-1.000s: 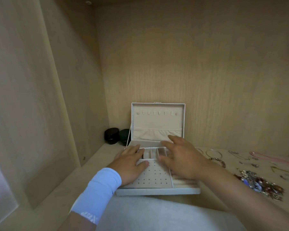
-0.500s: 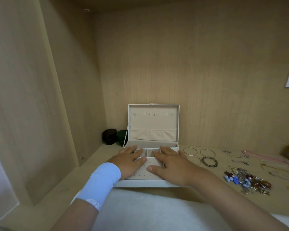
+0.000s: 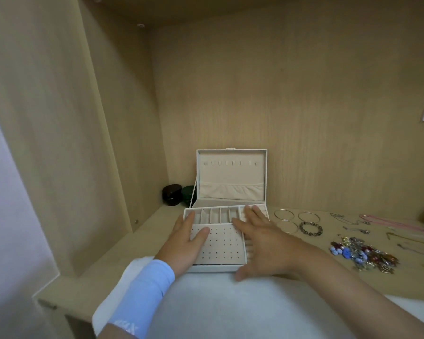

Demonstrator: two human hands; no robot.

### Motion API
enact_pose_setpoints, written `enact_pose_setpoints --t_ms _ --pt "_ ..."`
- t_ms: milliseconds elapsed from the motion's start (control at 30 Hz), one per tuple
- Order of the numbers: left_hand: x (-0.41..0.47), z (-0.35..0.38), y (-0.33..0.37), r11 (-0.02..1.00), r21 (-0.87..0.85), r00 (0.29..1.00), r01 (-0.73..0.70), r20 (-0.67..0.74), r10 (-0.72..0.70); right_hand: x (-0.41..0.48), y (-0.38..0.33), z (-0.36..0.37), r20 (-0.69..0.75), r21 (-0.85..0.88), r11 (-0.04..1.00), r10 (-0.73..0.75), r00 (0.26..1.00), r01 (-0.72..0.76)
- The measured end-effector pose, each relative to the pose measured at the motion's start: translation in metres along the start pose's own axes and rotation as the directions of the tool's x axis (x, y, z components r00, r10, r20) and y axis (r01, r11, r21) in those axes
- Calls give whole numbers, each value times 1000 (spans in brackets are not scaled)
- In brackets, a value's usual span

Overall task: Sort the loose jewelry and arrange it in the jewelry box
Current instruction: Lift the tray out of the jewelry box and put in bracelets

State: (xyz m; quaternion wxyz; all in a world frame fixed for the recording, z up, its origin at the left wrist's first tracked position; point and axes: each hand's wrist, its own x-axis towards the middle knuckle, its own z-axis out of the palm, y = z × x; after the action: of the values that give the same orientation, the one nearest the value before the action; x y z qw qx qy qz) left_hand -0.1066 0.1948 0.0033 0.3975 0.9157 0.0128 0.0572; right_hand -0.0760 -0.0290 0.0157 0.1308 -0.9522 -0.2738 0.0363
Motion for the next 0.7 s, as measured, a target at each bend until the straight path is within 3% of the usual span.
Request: enact_pose_setpoints --t_ms 200,433,700 --pt "-40 -4 1 999 17 999 -35 32 34 -49 -22 -1 -106 -3 1000 -20 994 19" --pt "-89 20 4 986 165 984 -22 177 -7 -109 -28 23 -41 30 999 19 999 -18" --pt "-90 36 13 918 394 983 -34 181 -41 -120 -17 39 59 94 995 26 998 -32"
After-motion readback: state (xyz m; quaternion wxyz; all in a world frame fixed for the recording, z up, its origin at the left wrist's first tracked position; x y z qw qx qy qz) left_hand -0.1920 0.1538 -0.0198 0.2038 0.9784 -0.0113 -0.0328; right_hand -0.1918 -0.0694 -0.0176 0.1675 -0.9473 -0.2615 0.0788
